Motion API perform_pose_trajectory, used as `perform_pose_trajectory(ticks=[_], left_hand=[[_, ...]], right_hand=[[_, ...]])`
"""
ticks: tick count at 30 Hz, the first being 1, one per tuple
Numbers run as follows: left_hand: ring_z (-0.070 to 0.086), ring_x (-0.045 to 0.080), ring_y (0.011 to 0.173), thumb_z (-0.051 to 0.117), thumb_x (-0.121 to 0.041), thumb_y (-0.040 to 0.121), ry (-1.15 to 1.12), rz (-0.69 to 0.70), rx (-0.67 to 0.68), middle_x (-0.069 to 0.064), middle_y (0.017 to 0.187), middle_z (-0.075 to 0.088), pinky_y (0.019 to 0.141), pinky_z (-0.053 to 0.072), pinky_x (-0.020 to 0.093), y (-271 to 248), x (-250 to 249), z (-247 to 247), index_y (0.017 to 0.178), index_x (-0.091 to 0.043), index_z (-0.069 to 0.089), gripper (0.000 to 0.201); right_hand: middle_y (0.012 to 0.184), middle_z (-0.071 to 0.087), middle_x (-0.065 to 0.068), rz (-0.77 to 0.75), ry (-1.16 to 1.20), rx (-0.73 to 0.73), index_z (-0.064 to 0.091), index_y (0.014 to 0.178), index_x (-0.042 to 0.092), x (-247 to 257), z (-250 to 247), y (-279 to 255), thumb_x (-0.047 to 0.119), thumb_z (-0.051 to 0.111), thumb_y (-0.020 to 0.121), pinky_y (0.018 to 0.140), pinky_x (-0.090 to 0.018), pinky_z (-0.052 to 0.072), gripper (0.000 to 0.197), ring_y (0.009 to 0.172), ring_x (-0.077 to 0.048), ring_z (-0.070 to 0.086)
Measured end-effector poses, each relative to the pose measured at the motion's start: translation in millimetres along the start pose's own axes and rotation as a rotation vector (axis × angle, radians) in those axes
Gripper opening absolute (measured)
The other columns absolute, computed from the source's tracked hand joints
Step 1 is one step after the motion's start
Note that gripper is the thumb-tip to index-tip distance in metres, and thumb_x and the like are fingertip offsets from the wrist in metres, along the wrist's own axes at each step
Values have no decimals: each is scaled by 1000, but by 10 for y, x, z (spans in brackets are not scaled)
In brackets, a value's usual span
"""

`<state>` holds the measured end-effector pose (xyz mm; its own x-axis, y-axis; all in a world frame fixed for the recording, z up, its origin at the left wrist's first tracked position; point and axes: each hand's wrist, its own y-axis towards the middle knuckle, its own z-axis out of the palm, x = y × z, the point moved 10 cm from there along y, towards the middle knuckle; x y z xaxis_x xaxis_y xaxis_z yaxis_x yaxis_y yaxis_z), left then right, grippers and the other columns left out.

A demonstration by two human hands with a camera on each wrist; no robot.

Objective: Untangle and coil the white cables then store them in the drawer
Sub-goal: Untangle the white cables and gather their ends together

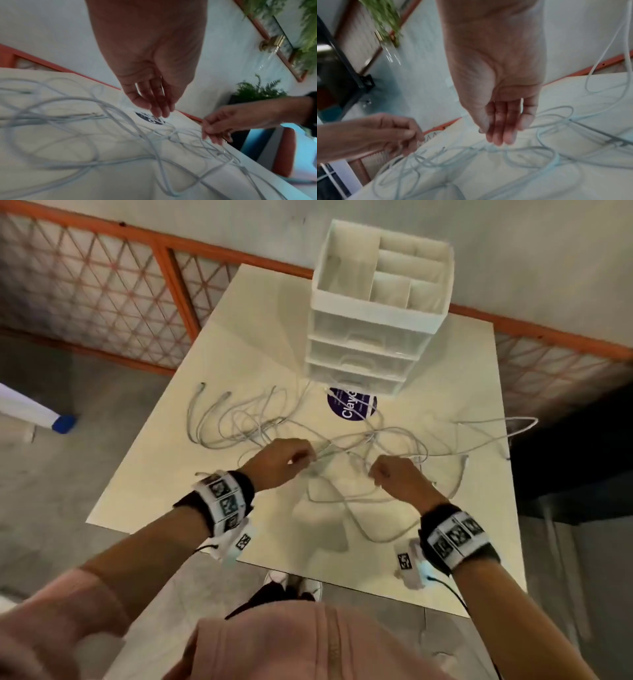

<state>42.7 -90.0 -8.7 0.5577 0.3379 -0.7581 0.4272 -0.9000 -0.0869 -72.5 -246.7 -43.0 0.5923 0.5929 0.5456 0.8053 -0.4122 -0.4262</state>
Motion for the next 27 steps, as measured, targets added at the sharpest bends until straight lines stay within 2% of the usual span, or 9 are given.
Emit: perform_pose_trajectory(ticks=[3,7,10,12,15,17,19,24,27], left_hand=[[53,21,75,52,-7,90,32,14,24,16,90,65,68,35,24,369,-104,214,97,-3,64,14],[61,32,91,51,-5,91,-2,-89,140,22,103,67,72,38,24,681,-129,597,106,5,61,20],[64,29,88,50,-16,95,-41,-204,198,21,99,69,77,46,30,738,-32,785,104,4,60,25],[60,25,70,43,-29,98,-88,-246,247,18,82,66,64,48,23,752,0,879,91,2,62,37],[59,23,63,31,-41,100,-325,-394,270,13,74,64,60,48,23,757,41,924,89,-5,57,45],[60,17,63,36,-36,100,-494,-433,157,8,73,64,59,47,23,799,-9,767,87,-9,56,36],[60,12,64,40,-23,100,-575,-382,4,4,73,64,59,46,22,863,-134,457,76,-14,57,30],[69,11,64,31,-18,102,-798,-191,-303,4,76,69,66,53,28,919,-450,-417,79,-13,49,30],[67,15,56,26,-20,104,-918,-60,-448,0,60,61,62,58,32,786,-573,-913,82,-12,43,29]], right_hand=[[109,60,-22,24,-150,-123,62,100,3,-59,-130,275,12,55,89,86,-41,46,16,105,-36,56],[121,54,-20,115,-265,-48,54,114,4,-255,9,391,5,56,87,91,-40,45,27,114,-35,51],[113,61,-21,108,-203,-66,59,107,3,-299,37,373,0,52,85,85,-39,47,24,107,-36,59],[105,63,-20,86,-91,-95,64,101,1,-241,-24,366,-2,54,84,82,-38,49,20,98,-33,61],[89,57,-13,20,149,-95,61,95,1,-23,-148,330,-6,55,84,57,-23,48,14,64,-17,58],[86,56,-11,-27,301,-77,55,93,6,168,-230,294,-4,60,85,45,-14,46,14,46,-3,56],[80,57,-7,-56,408,-79,53,97,6,327,-306,264,2,64,86,42,-16,47,16,42,-3,56],[67,59,-3,-169,539,-20,54,93,9,640,-352,170,2,58,89,50,-19,40,9,47,-5,50],[70,62,-5,-230,479,126,58,91,7,669,-217,120,1,55,91,60,-19,46,7,58,-9,56]])
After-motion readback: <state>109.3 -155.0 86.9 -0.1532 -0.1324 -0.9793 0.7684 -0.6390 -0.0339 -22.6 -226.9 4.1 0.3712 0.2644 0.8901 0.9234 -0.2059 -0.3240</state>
